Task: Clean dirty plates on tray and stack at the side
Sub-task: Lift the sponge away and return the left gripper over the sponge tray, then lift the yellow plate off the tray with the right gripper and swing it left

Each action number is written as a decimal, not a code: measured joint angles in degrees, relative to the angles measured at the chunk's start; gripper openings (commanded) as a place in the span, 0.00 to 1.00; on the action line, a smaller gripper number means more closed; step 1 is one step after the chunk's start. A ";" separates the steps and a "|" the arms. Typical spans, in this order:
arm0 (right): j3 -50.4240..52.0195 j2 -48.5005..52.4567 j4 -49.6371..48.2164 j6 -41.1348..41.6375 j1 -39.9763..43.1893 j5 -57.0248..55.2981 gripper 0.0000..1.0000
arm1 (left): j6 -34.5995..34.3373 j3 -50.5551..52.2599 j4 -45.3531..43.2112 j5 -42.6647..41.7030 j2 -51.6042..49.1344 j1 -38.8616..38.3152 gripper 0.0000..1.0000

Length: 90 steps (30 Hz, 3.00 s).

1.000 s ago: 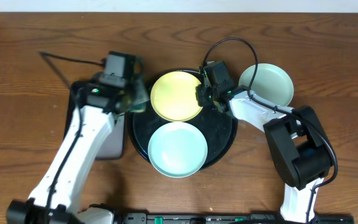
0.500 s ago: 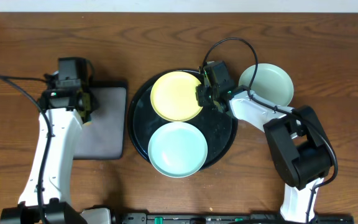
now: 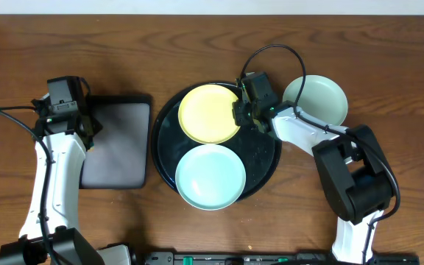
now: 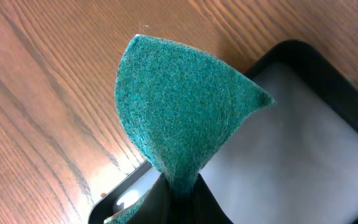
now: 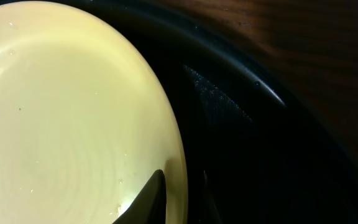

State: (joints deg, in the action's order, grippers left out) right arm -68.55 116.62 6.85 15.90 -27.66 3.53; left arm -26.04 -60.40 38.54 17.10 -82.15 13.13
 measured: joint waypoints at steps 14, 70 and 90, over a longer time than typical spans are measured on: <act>-0.48 -0.13 0.79 0.70 -0.24 -0.20 0.01 | -1.18 0.00 -2.25 -0.55 0.00 0.00 0.08; -3.93 -4.83 -24.00 9.53 -24.15 -25.62 0.02 | -0.94 0.02 -2.54 0.37 0.00 -1.33 0.07; -6.73 4.11 -43.36 -6.71 -24.52 -26.82 0.02 | -2.05 0.02 -1.36 3.50 0.61 -1.33 0.07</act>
State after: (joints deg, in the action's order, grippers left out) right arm -75.29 120.73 -36.51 9.19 -52.18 -23.29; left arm -28.10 -60.38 37.19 20.60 -81.54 11.79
